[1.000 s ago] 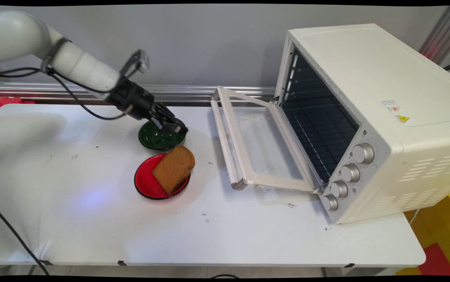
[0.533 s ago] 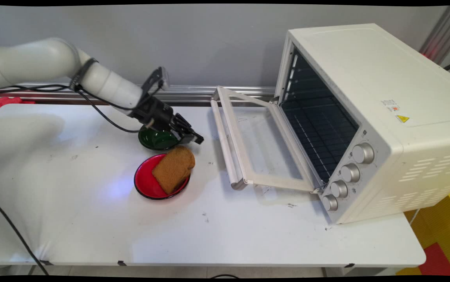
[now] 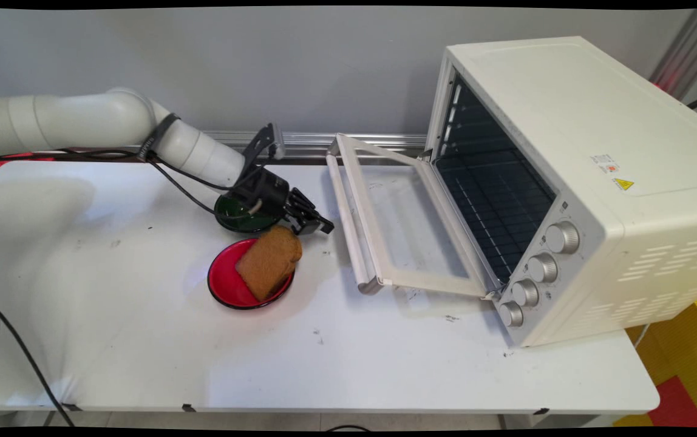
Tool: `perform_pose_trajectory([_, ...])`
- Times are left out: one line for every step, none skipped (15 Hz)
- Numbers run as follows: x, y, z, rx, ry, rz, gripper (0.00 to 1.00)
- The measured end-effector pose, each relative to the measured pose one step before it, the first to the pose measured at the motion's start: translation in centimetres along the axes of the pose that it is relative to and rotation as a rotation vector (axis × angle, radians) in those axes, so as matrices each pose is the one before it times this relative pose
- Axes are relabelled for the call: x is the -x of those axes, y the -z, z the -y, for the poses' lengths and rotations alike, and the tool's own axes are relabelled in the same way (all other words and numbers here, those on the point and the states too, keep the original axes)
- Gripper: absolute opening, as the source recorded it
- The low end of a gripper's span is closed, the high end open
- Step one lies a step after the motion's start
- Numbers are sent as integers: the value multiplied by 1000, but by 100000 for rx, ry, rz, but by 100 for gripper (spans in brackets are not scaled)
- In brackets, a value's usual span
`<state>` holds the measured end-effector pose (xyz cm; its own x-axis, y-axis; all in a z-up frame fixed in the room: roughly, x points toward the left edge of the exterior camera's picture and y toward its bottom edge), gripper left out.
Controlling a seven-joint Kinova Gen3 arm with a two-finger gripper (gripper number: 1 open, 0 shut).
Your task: Close the oven
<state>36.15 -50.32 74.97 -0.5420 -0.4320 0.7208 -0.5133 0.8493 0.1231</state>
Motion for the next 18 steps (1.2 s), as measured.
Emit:
perform_pose_trajectory([5, -341, 20, 57, -189, -494, 0])
perform_pose_trajectory([-7, -227, 11, 66, -106, -327, 0])
perform_pose_trajectory([-46, -302, 12, 78, -167, -593, 0])
perform_pose_trajectory([-39, -186, 4, 63, -107, -427, 0])
perform_pose_trajectory([-65, -223, 1, 118, -130, -543, 0])
perform_pose_trajectory([-95, -214, 4, 128, -144, -577, 0])
perform_pose_trajectory([-108, -194, 3, 100, -70, -751, 0])
perform_pose_trajectory([-199, -226, 19, 95, 37, -1014, 0])
perform_pose_trajectory([-168, -148, 22, 28, 89, -771, 0])
perform_pose_trajectory([-209, -120, 21, 27, 103, -769, 0])
perform_pose_trajectory([-159, -60, 21, -11, 64, -562, 0])
perform_pose_trajectory([-256, -54, 28, 6, 99, -831, 0])
perform_pose_trajectory([-179, -26, 17, 10, 50, -555, 0])
perform_pose_trajectory([-285, -22, 19, 36, 65, -796, 0])
perform_pose_trajectory([-304, 55, 7, -9, 185, -938, 0])
perform_pose_trajectory([-347, 65, -7, 45, 160, -990, 0])
perform_pose_trajectory([-488, -123, 73, 410, -158, -767, 0])
perform_pose_trajectory([-276, -12, -13, 136, 14, -570, 0])
